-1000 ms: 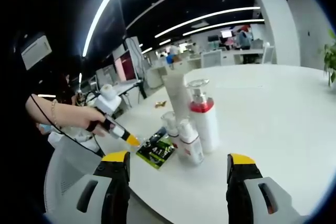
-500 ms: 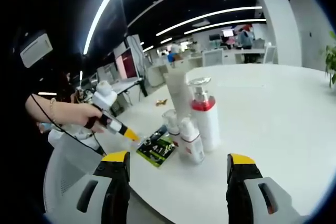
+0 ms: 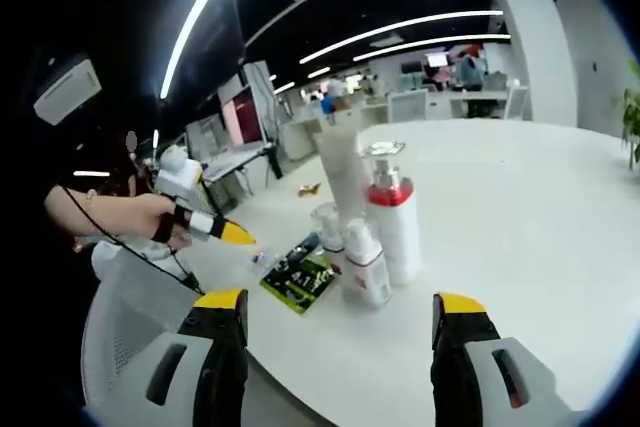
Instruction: Arrange the skincare products in the storage area until every visible bottle or jar stands upright without overlapping.
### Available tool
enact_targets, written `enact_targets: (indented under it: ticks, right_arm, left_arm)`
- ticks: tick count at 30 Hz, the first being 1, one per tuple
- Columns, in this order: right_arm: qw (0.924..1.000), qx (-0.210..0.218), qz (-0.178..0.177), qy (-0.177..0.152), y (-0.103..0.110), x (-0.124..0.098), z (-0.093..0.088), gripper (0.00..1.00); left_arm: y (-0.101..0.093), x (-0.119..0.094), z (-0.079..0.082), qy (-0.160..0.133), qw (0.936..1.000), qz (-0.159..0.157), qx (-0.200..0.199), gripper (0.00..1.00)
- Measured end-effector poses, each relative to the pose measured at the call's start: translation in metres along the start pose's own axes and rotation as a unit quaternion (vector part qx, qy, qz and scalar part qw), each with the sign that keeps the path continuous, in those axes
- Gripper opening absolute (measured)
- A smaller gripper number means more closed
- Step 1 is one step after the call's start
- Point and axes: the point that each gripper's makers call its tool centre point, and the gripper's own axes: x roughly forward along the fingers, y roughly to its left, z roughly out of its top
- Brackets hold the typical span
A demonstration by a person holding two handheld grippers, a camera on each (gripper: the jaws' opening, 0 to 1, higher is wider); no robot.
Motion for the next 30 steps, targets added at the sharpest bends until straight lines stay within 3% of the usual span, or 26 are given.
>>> enact_targets:
  ticks: [8, 14, 21, 30]
  right_arm:
    - [0.9999, -0.006, 0.001, 0.011, 0.002, 0.001, -0.003, 0.79]
    - [0.9998, -0.01, -0.003, 0.017, 0.0, 0.001, -0.005, 0.82]
    - [0.9999, -0.001, -0.003, 0.012, 0.0, 0.001, -0.004, 0.83]
    - [0.9999, -0.002, -0.005, 0.014, 0.0, 0.0, -0.005, 0.86]
  left_arm:
    - [-0.005, -0.019, 0.008, -0.033, 0.9992, -0.021, 0.008, 0.62]
    - [-0.016, -0.038, 0.012, -0.062, 0.9975, -0.027, 0.022, 0.73]
    - [-0.021, -0.055, 0.012, -0.073, 0.9955, -0.034, 0.051, 0.79]
    - [-0.018, -0.067, 0.009, -0.086, 0.9947, -0.038, 0.042, 0.89]
